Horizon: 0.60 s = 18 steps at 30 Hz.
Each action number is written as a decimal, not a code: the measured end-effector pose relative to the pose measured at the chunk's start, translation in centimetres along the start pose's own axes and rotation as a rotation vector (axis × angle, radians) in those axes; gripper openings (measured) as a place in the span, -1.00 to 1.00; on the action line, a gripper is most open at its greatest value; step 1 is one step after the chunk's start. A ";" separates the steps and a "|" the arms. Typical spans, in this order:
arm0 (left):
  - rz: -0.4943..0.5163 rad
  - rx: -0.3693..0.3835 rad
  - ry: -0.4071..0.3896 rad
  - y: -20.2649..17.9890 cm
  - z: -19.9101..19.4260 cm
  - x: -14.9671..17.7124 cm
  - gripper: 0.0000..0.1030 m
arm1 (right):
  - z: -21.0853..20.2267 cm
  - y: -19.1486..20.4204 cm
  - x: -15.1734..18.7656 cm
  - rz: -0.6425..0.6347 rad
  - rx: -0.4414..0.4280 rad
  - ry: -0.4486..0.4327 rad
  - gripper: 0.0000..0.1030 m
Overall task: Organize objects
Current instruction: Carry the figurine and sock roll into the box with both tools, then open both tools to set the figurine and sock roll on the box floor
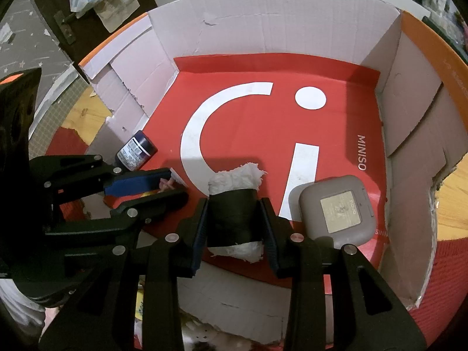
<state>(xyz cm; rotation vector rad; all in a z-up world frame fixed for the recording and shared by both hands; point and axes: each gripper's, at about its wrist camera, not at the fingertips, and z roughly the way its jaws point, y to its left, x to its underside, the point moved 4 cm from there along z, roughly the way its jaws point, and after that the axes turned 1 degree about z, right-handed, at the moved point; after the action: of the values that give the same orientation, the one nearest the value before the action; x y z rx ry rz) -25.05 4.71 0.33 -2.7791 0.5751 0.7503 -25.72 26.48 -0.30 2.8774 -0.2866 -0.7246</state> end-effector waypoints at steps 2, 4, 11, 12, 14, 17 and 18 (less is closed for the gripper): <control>-0.007 0.010 0.000 0.2 0.0 0.0 -0.65 | 0.1 0.1 0.0 -0.004 0.005 0.000 -0.35; -0.014 0.018 -0.001 0.4 -0.1 -0.1 -0.65 | 0.0 0.0 0.1 -0.007 0.007 -0.001 -0.35; -0.016 0.028 -0.004 0.7 0.0 -0.3 -0.65 | 0.2 0.0 0.0 0.002 -0.005 -0.002 -0.30; -0.017 0.027 -0.003 0.7 0.0 -0.3 -0.65 | 0.2 -0.1 0.0 0.004 -0.006 -0.003 -0.29; -0.018 0.027 -0.003 0.7 -0.1 -0.3 -0.65 | 0.3 0.0 -0.1 0.006 -0.010 -0.004 -0.27; -0.024 0.034 -0.003 0.9 -0.1 -0.4 -0.65 | 0.1 0.0 0.0 0.006 -0.012 -0.006 -0.24; -0.026 0.036 -0.003 0.9 -0.1 -0.4 -0.65 | 0.1 0.0 0.0 0.007 -0.012 -0.007 -0.22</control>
<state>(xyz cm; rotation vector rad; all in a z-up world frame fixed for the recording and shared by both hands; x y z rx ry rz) -25.73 3.98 0.55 -2.7465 0.5447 0.7312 -25.76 26.44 -0.33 2.8621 -0.2922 -0.7331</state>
